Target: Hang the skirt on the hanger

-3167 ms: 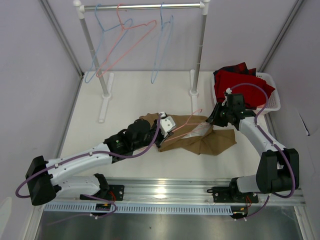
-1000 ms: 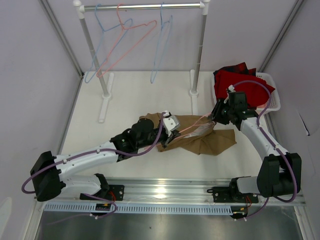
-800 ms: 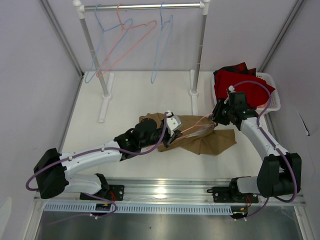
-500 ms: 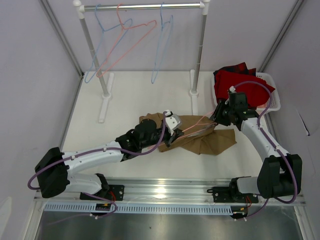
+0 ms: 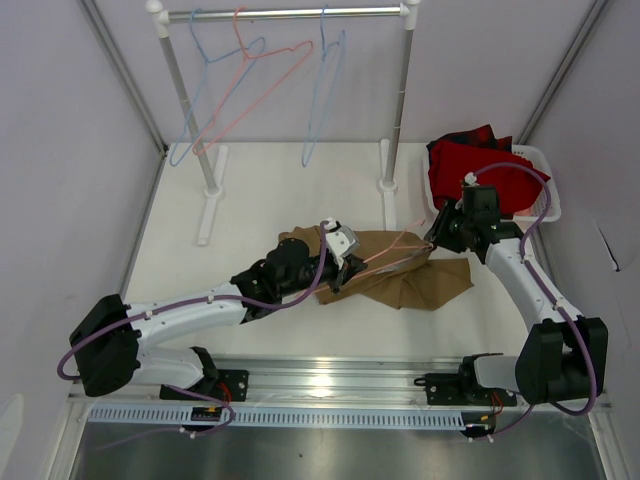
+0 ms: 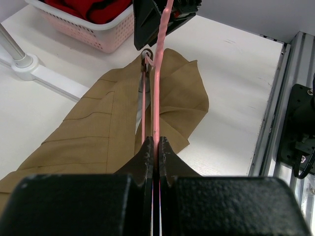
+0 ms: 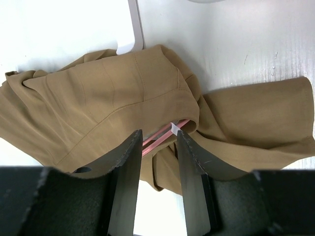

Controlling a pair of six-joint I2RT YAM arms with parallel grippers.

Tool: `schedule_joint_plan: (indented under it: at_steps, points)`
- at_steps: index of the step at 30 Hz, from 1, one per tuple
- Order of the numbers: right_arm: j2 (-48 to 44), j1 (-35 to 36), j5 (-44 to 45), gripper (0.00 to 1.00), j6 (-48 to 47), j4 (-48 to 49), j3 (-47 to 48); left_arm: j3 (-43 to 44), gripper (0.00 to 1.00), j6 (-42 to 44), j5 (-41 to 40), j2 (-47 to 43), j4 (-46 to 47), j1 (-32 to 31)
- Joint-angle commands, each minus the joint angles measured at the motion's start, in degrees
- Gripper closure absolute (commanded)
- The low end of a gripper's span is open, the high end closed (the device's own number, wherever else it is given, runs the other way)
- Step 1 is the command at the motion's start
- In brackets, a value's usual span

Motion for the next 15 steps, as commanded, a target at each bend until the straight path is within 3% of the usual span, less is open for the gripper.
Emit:
schedule_joint_plan:
  at_steps: [1, 5, 15]
  points:
    - [-0.3, -0.4, -0.2, 0.6, 0.0, 1.5, -0.4, 0.2, 1.0, -1.1, 2.1, -0.3, 4.8, 0.3]
    - [1.0, -0.5, -1.4, 0.56, 0.8, 3.4, -1.8, 0.2, 1.0, -1.2, 2.2, -0.3, 4.7, 0.3]
    - [2.7, -0.5, -1.5, 0.59, 1.9, 6.4, -4.0, 0.5, 1.0, -1.3, 2.8, -0.2, 4.6, 0.3]
